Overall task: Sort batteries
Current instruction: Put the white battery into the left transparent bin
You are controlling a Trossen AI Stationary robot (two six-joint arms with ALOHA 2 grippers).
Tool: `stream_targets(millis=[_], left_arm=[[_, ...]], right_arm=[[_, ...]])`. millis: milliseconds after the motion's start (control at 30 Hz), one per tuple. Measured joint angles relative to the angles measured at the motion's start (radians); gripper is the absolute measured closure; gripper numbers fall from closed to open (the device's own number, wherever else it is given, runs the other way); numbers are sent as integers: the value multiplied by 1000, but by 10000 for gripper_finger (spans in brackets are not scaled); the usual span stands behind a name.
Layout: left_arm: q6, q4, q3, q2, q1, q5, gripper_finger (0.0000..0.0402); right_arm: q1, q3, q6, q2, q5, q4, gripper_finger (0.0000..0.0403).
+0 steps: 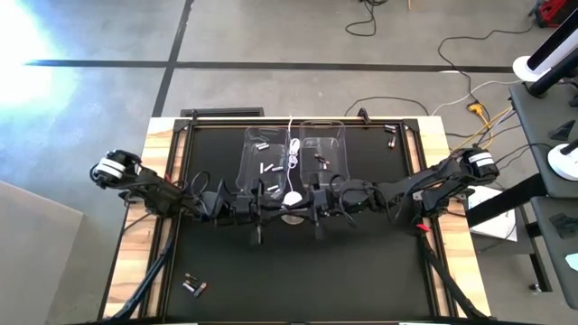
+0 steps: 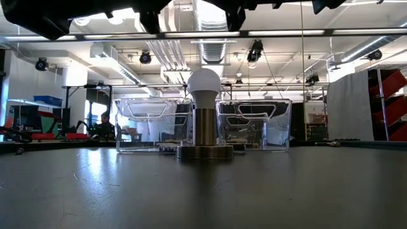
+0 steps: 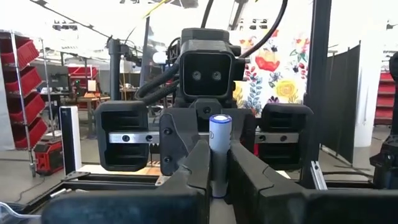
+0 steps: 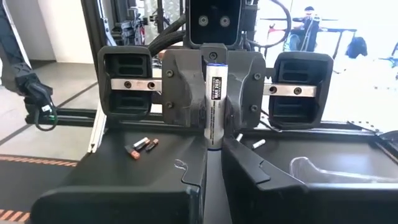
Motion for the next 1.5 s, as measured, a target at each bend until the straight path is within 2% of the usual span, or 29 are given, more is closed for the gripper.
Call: stream_targets(millis=[100,233,333,467,600,700,800,900,1033,1200,1400,1500], left_arm=[[-13,-3,0,-2,0,0,388],[-32,-106,-1,-68,10,-31,389],[-110,-438,44,-189,65,-22,389],[-185,-993,200,-295,187,50,389],[-190,-1473,381,-283,364,113,389],[-191,-1679,480,-209,511,195,389],[-181,-1741,530,-103,619,328,389],[-110,-1782,569,9,657,376,387],[-35,-1866,634,148,670,375,387],[-1,-1902,701,260,673,369,386],[21,-1975,727,331,676,269,385],[21,-1968,709,343,677,265,385]], right_arm=[[0,0,23,-2,5,-20,348],[-2,26,16,-41,62,-187,299],[-2,86,13,-91,117,-424,263],[-2,162,54,-133,168,-763,229],[-2,209,171,-174,213,-998,211],[-2,210,266,-198,234,-1149,207],[-2,190,348,-230,236,-1222,209],[-2,159,409,-258,235,-1261,213],[-2,127,477,-287,233,-1329,217],[0,94,512,-310,232,-1380,217],[-39,92,571,-331,260,-1585,213],[-88,92,597,-357,287,-1660,215]])
